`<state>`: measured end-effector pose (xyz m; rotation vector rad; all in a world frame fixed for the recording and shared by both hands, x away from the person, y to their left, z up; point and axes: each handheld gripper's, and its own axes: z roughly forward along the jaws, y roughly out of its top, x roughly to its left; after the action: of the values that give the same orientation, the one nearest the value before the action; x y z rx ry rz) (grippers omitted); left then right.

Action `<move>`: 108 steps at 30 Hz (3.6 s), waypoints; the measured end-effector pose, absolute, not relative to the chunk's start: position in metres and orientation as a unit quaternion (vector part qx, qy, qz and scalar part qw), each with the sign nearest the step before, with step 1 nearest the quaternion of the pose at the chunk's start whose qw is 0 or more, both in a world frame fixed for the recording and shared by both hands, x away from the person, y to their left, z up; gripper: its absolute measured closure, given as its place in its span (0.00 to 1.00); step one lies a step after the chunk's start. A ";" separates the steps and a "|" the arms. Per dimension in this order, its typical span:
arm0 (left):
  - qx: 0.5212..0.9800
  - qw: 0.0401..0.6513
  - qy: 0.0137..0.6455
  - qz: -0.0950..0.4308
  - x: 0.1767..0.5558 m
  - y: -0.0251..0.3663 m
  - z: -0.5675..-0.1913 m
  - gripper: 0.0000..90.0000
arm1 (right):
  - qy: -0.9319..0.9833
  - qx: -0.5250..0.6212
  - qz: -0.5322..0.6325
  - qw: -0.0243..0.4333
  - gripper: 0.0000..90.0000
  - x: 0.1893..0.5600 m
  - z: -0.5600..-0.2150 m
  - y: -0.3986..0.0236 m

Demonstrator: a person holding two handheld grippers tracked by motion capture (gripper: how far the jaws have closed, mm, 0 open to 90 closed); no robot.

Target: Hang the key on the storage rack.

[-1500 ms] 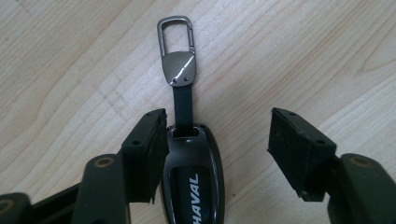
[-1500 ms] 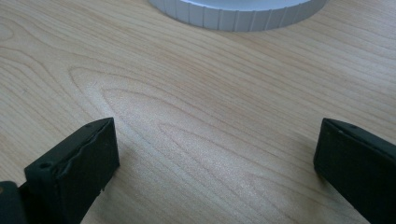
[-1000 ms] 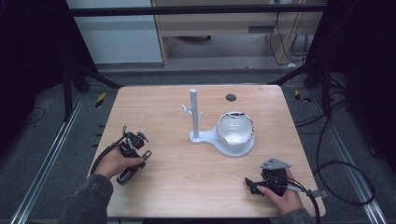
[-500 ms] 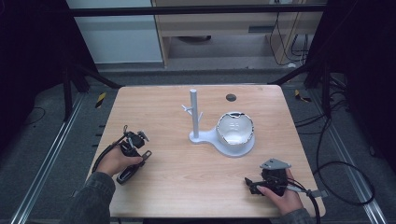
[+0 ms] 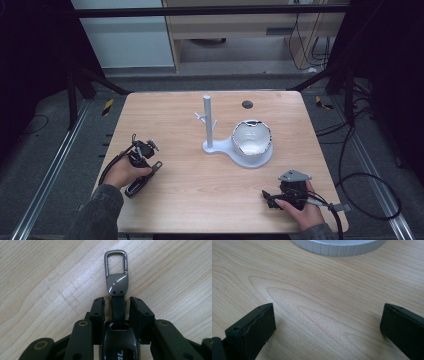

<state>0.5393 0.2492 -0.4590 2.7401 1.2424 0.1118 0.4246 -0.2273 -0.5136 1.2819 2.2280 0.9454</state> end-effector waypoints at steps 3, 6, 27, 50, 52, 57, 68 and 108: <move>0.910 0.061 0.409 0.036 0.540 0.248 -0.461 0.74 | 0.797 0.459 0.338 0.200 0.00 0.425 -0.514 -0.227; 0.911 0.062 0.407 0.038 0.541 0.248 -0.460 0.81 | 0.797 0.459 0.338 0.200 0.00 0.424 -0.514 -0.227; 0.915 0.106 0.384 0.060 0.516 0.251 -0.450 0.89 | 0.797 0.459 0.338 0.200 0.00 0.424 -0.514 -0.227; 0.893 0.205 0.387 0.106 0.486 0.283 -0.416 0.89 | 0.797 0.458 0.338 0.200 0.00 0.424 -0.514 -0.227; 0.892 0.209 0.386 0.110 0.484 0.285 -0.415 0.89 | 0.797 0.458 0.338 0.200 0.00 0.425 -0.514 -0.227; 0.884 0.232 0.386 0.125 0.472 0.293 -0.407 0.89 | 0.797 0.458 0.338 0.200 0.00 0.425 -0.514 -0.227; 0.875 0.255 0.380 0.157 0.462 0.295 -0.397 0.90 | 0.797 0.458 0.338 0.200 0.00 0.425 -0.514 -0.227; 0.842 0.375 0.328 0.207 0.469 0.209 -0.365 0.90 | 0.796 0.460 0.339 0.200 0.00 0.424 -0.514 -0.227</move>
<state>0.4687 0.2094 -0.3652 2.1559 0.8391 0.5310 0.4242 -0.2269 -0.5137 1.2864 2.2242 0.9472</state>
